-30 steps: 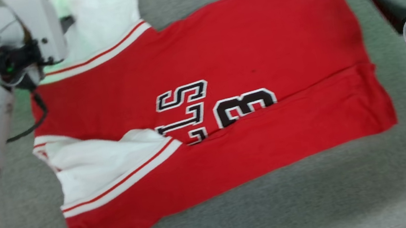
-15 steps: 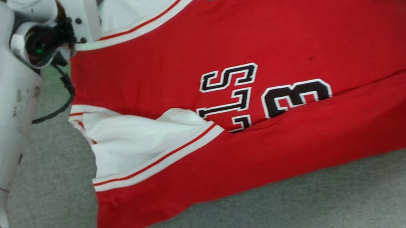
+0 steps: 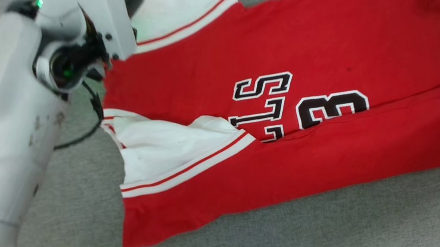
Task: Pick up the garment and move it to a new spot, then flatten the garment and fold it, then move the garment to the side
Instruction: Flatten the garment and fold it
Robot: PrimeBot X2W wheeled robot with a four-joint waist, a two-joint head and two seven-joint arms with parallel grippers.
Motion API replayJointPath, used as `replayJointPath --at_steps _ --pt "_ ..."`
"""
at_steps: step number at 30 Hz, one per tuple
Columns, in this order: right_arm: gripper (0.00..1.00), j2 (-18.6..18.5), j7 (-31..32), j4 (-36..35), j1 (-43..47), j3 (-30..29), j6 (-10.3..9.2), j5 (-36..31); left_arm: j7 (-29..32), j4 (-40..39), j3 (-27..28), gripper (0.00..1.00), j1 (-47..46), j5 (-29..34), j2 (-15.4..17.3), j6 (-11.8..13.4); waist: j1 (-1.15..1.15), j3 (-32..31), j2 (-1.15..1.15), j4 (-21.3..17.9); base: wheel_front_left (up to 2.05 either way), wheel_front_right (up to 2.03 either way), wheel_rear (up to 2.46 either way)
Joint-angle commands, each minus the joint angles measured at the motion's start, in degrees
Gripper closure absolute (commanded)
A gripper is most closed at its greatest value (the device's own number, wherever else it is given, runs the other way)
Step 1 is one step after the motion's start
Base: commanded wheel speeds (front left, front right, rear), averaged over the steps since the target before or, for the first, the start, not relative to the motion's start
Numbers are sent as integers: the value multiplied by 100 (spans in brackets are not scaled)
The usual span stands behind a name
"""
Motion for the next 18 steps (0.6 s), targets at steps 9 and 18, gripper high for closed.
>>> replayJointPath --at_steps 9,18 --pt "100 -808 -477 -1081 1047 281 -9 577 -481 -1757 12 100 1211 -668 915 -10 0 -1105 0 197 0 0 0" --pt "100 -1573 -1230 -2058 2684 -72 -9 1056 -1250 -3723 -8 100 3104 -944 2028 145 0 -1372 0 309 0 0 0"
